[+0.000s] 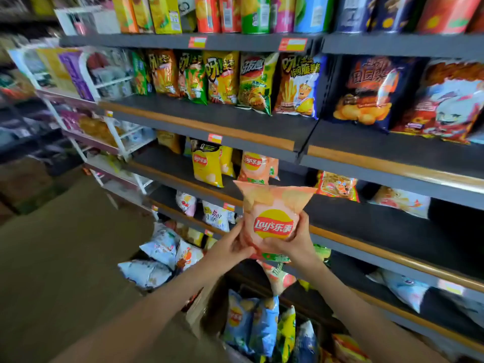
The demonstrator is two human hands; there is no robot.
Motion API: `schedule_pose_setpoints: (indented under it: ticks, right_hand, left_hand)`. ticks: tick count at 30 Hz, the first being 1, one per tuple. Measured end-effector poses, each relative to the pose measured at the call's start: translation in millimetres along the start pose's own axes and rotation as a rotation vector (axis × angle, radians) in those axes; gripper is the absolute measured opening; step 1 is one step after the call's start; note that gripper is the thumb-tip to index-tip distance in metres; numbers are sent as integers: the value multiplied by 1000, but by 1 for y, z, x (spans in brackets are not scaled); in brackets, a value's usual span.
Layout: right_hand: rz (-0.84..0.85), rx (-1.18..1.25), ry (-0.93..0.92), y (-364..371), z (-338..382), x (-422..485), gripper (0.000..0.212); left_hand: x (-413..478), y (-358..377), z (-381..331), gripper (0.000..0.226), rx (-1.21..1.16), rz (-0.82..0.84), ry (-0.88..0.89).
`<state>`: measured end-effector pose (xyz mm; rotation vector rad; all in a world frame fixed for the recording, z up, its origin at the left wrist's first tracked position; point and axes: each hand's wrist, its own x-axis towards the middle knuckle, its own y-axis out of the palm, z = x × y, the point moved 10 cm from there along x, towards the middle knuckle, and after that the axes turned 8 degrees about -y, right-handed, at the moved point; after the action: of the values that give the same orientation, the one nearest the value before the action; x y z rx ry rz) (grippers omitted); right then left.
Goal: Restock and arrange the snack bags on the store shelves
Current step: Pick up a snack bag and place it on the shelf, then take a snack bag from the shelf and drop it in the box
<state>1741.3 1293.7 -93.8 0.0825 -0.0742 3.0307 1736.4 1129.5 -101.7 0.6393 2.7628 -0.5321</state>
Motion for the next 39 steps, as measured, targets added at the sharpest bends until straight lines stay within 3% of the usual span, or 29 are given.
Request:
schedule_pose_setpoints:
  ticks: [5, 11, 16, 21, 25, 31, 33, 36, 39]
  right_hand:
    - [46, -169, -134, 41, -18, 92, 74]
    - [-56, -350, -165, 52, -66, 178, 42]
    - [-115, -348, -91, 59, -103, 225, 56]
    - [-302, -287, -4, 52, -128, 259, 50]
    - [-343, -424, 98, 54, -135, 267, 42]
    - [-374, -616, -24, 47, -117, 200, 64]
    - [-340, -695, -41, 34, -119, 158, 62]
    - [-339, -742, 30, -13, -140, 89, 59]
    - [-449, -753, 178, -91, -176, 6, 61]
  left_hand:
    - [90, -75, 3, 6, 307, -136, 108]
    - [180, -116, 8, 36, 421, -164, 239]
    - [239, -123, 31, 33, 377, -150, 289]
    - [288, -124, 36, 72, 383, -201, 277]
    - [310, -121, 46, 90, 306, -179, 237]
    - [246, -105, 45, 75, 325, -445, 426]
    - [217, -58, 52, 66, 387, -314, 502]
    - [187, 45, 71, 46, 515, 142, 426]
    - [160, 148, 78, 36, 674, 428, 460]
